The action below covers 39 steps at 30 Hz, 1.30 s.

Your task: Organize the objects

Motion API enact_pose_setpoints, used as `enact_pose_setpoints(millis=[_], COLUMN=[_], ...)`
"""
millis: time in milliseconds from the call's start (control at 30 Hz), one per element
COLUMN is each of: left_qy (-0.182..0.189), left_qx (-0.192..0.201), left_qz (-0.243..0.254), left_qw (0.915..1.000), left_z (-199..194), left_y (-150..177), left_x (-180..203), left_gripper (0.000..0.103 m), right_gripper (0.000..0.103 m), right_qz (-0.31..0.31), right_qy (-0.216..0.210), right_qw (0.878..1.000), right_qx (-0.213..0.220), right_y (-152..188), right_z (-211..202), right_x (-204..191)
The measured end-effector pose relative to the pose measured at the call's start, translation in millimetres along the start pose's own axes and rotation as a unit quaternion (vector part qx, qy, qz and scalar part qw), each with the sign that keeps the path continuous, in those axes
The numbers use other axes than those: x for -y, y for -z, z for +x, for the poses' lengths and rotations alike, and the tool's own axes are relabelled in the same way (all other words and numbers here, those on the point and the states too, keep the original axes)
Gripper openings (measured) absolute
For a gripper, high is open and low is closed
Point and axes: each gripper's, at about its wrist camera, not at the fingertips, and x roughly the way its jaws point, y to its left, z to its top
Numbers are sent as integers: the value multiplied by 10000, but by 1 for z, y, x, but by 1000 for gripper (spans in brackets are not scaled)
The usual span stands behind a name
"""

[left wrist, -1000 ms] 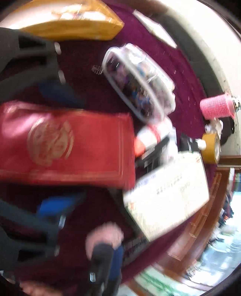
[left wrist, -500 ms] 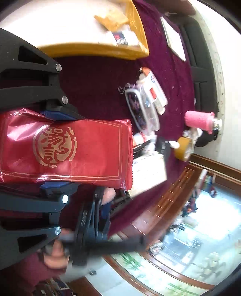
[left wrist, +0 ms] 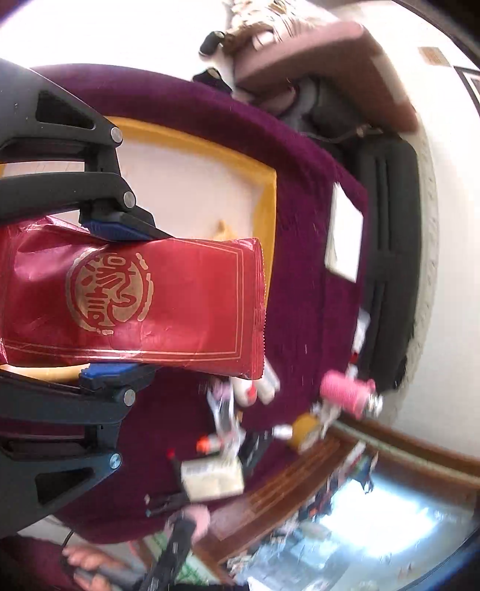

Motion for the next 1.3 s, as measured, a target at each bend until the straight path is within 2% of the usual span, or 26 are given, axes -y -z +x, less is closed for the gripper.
enact_pose_setpoints(millis=[100, 167, 267, 400, 567, 767, 900, 967, 1100, 1200, 1300], left_qy=[-517, -519, -483, -549, -535, -451, -181, -67, -153, -188, -111], left_qx=[-189, -368, -480, -555, -431, -427, -285, -110, 273, 365, 419], left_qz=[-104, -426, -718, -731, -825, -1020, -1315, -1421, -1529, -1520, -1352], left_qw=[9984, 9971, 9951, 9943, 9942, 9928, 9907, 9898, 9877, 9875, 9899], left_z=[33, 54, 77, 98, 105, 106, 87, 69, 33, 13, -6], left_y=[-12, -16, -17, -21, -24, -24, -25, -24, -16, -9, -3], left_x=[-30, -51, -68, -73, -82, -86, -90, -92, -95, -92, -79], left_gripper=[46, 46, 46, 46, 49, 55, 55, 55, 63, 63, 63], right_gripper=[37, 37, 37, 37, 37, 44, 45, 51, 53, 53, 53], right_qz=[6, 81, 327, 472, 639, 309, 334, 449, 454, 304, -78], right_qy=[-723, -1056, -1290, -918, -495, 81, 71, -34, -58, 21, 87], right_qw=[9969, 9926, 9858, 9860, 9853, 9888, 9882, 9877, 9878, 9915, 9966], right_qx=[-313, -588, -1024, -1312, -1507, -1459, -1493, -1500, -1490, -1266, -821], right_y=[-37, -60, -75, -82, -84, -92, -93, -91, -90, -91, -93], right_z=[32, 68, 125, 196, 252, 273, 276, 279, 277, 255, 209], right_x=[-41, -67, -89, -99, -88, -89, -88, -87, -89, -92, -95])
